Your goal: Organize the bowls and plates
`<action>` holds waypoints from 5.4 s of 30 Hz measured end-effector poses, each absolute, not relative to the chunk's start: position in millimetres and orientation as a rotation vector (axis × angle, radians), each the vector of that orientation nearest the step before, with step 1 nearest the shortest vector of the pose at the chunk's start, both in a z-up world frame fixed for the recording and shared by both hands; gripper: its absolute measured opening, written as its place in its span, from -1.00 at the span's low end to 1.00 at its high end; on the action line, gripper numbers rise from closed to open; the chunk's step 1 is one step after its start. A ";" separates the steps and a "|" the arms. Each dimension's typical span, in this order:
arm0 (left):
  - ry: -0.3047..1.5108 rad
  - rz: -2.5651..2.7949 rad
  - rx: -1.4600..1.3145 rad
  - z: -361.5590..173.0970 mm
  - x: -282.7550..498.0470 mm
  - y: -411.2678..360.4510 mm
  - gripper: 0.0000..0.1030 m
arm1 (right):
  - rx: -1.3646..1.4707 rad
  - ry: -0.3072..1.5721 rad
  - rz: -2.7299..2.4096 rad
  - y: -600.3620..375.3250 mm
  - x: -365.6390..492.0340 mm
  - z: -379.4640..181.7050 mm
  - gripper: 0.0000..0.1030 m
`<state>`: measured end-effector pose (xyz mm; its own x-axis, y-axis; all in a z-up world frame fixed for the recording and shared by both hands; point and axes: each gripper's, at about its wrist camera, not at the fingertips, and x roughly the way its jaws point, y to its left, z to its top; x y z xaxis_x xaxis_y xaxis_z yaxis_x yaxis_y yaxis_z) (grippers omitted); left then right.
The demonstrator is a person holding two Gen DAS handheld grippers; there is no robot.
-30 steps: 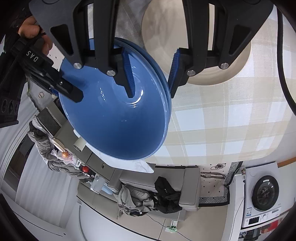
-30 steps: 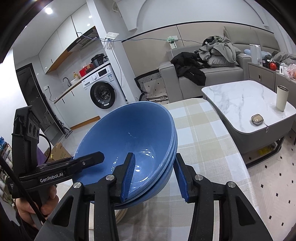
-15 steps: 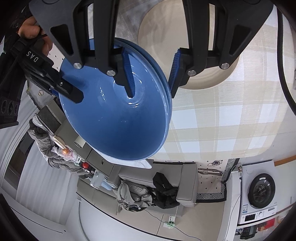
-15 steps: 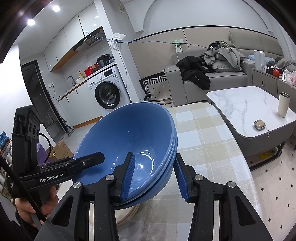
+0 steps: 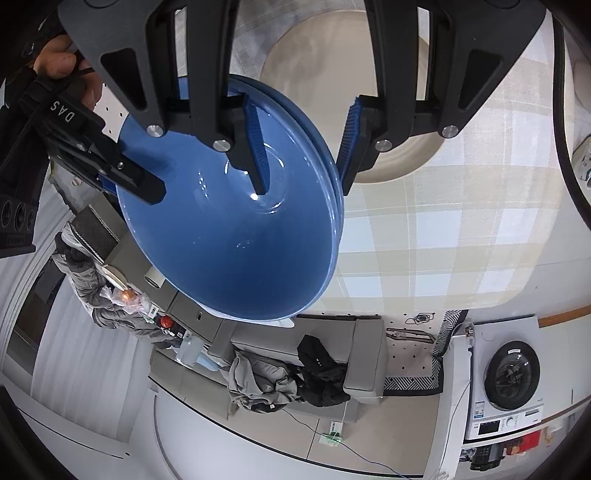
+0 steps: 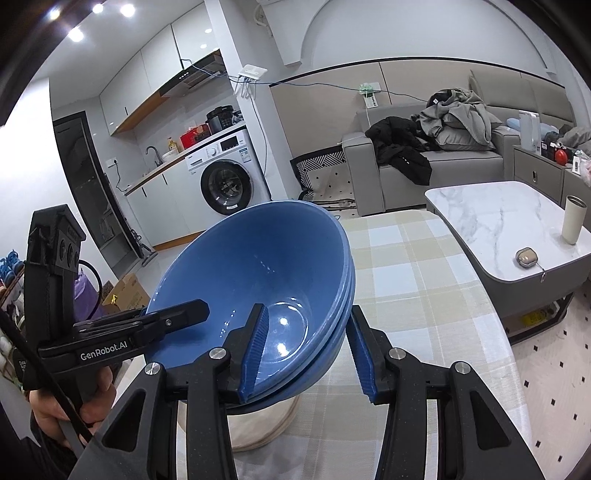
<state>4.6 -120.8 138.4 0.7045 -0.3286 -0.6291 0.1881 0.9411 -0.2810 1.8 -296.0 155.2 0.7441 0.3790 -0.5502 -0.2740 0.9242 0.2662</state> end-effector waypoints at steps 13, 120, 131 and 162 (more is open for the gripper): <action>0.725 -0.240 -0.217 138.2 -21.8 -92.3 -0.37 | 0.146 0.654 0.407 -266.3 0.7 150.0 -0.14; 0.510 -0.125 -0.048 31.4 -84.1 11.3 0.98 | 0.040 0.458 0.710 -271.7 0.3 79.6 0.99; 0.457 -0.121 -0.076 18.8 -83.2 23.5 0.98 | -0.010 0.419 0.718 -270.9 -14.2 62.5 0.99; 0.423 -0.107 -0.141 10.7 -80.4 43.8 0.98 | -0.053 0.408 0.740 -265.3 -18.2 55.7 0.99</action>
<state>-80.4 43.8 10.7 0.9063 -0.1325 -0.4013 0.0740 0.9847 -0.1580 -18.2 -265.3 55.7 0.6636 0.6446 -0.3795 -0.6650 0.7407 0.0952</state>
